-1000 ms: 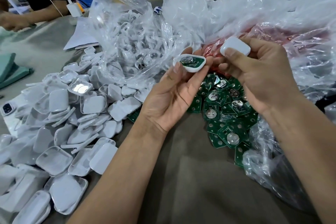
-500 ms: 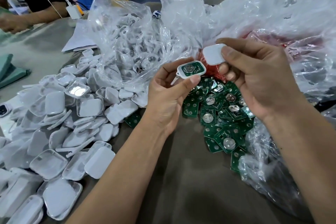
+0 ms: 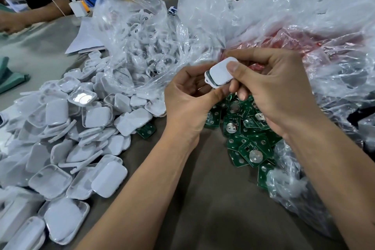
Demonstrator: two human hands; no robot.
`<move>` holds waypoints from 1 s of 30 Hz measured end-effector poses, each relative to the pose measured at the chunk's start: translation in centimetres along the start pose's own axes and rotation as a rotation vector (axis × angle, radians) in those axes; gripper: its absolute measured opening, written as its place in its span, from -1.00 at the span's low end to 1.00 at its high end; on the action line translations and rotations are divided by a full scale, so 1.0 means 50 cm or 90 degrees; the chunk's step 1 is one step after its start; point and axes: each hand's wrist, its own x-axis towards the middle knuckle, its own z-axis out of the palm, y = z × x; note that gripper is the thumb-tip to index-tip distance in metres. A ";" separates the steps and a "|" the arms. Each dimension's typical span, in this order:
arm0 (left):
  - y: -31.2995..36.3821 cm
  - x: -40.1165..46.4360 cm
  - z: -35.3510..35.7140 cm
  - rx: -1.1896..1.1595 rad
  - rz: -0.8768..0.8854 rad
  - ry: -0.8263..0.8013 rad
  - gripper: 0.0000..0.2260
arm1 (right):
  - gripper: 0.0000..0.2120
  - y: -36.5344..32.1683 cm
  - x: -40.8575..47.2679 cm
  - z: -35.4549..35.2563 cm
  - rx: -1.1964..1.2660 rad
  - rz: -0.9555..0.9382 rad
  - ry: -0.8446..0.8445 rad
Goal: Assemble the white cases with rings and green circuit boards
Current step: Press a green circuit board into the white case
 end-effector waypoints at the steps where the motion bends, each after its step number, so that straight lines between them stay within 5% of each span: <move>1: 0.001 -0.001 0.000 0.004 0.000 -0.002 -0.60 | -0.82 0.000 0.000 0.000 0.000 -0.003 -0.002; 20: 0.007 -0.007 0.004 0.013 -0.024 -0.034 -0.62 | -0.89 0.004 -0.003 0.003 -0.174 -0.040 0.050; 30: 0.008 -0.009 0.007 0.017 -0.022 -0.031 -0.61 | -0.77 0.001 -0.005 0.008 -0.118 0.092 0.070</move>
